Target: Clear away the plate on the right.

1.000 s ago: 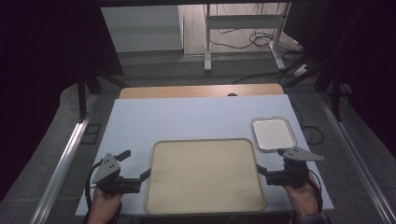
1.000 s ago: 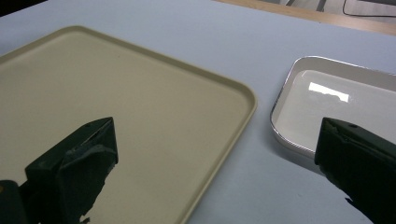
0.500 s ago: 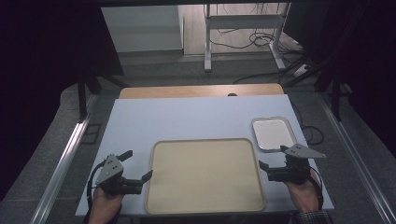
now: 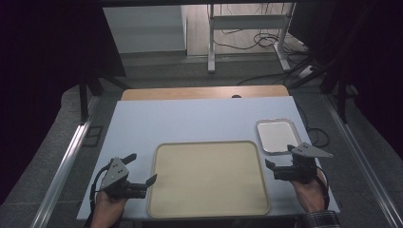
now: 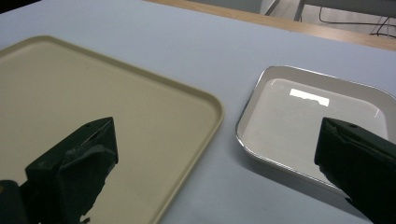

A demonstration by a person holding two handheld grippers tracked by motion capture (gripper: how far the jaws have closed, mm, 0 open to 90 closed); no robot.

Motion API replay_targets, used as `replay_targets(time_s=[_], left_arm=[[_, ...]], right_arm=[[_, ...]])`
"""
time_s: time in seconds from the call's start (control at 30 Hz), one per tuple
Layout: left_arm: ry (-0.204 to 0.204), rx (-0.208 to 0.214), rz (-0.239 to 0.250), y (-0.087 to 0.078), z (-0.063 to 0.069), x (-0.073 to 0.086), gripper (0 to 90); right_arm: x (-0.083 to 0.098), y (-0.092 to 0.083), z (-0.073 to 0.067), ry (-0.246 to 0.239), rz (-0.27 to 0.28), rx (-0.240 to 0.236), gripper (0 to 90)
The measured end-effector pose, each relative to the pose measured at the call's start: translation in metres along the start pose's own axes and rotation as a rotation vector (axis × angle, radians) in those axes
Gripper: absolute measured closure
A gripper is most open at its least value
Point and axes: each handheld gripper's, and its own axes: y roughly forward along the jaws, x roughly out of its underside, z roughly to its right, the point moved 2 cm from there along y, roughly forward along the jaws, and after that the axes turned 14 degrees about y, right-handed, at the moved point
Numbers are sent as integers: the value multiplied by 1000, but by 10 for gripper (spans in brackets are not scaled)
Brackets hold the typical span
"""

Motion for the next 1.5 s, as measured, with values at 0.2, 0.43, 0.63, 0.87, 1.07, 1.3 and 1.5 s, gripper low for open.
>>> replay_targets(time_s=[0.2, 0.43, 0.63, 0.87, 1.07, 1.3, 1.5], left_arm=[[8, -6, -3, 0, 0, 0, 15], [10, -5, -9, 1, 1, 0, 15], [13, -9, -13, 1, 1, 0, 15], [17, -15, -19, 1, 1, 0, 15], [16, -16, -20, 2, 1, 0, 15], [17, -17, -23, 2, 1, 0, 15], [19, -19, -23, 2, 0, 1, 15]], right_arm=[[-3, 5, 7, 4, 2, 25, 0], [-6, 9, 15, 27, -10, 34, 0], [-7, 12, 21, 25, -12, 47, 0], [-11, 17, 30, 26, -4, 61, 0], [-17, 20, 40, 42, 3, 75, 0], [-21, 26, 50, 56, -9, 87, 0], [-25, 28, 57, 74, 1, 90, 4]])
